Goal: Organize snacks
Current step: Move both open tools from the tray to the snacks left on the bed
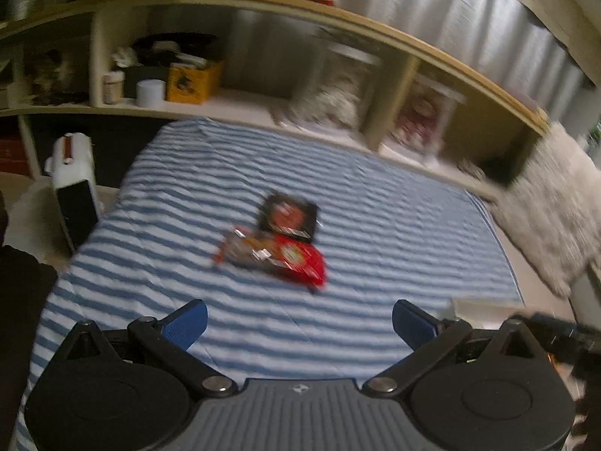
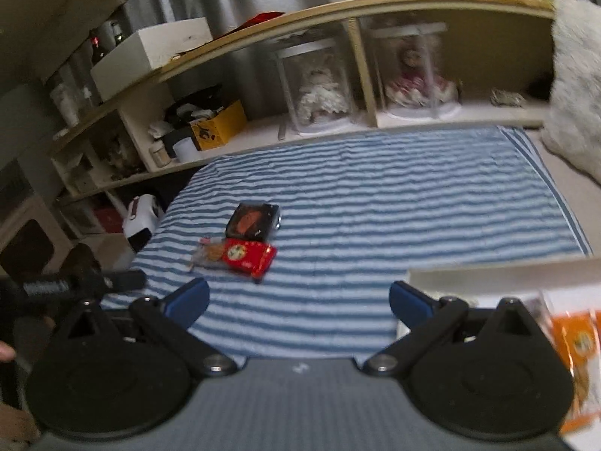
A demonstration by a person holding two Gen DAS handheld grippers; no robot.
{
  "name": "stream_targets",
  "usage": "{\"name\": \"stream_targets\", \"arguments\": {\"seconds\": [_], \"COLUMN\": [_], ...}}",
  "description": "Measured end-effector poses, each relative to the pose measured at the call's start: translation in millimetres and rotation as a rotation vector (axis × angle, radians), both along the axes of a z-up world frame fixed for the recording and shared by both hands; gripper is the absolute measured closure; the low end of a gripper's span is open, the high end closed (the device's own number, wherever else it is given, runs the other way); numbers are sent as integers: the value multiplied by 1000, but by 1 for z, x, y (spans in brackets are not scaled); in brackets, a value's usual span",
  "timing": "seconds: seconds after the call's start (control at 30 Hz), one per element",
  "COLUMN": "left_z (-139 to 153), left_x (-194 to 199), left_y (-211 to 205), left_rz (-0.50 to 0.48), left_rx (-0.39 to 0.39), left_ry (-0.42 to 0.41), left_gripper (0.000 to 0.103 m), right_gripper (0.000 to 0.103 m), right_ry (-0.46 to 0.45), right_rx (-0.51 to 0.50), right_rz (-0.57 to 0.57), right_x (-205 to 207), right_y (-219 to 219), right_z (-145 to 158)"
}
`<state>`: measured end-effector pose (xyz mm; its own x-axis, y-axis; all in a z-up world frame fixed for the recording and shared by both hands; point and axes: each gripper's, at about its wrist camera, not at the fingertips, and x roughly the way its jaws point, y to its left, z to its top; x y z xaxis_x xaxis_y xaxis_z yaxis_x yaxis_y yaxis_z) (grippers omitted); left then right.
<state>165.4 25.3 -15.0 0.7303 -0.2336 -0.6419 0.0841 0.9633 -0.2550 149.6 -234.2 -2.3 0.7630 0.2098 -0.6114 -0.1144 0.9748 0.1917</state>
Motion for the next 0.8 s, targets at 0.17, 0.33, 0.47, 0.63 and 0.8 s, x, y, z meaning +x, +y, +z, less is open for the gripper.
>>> {"name": "stream_targets", "arguments": {"seconds": [0.17, 0.33, 0.47, 0.63, 0.8], "left_z": [0, -15, -34, -58, -83], "left_x": [37, 73, 100, 126, 122], "left_y": [16, 15, 17, 23, 39], "left_rz": [38, 44, 100, 150, 188], "left_rx": [-45, -76, -127, -188, -385], "left_ry": [-9, 19, 31, 66, 166], "left_gripper": [0, 0, 0, 0, 0], "right_gripper": [0, 0, 0, 4, 52], "right_ry": [-67, -48, -16, 59, 171], "right_rx": [-42, 7, 25, 16, 47], "right_rz": [44, 59, 70, 80, 37], "right_x": [27, 59, 90, 140, 195], "right_y": [23, 31, 27, 33, 52], "right_z": [-19, -42, -46, -54, -81]}}
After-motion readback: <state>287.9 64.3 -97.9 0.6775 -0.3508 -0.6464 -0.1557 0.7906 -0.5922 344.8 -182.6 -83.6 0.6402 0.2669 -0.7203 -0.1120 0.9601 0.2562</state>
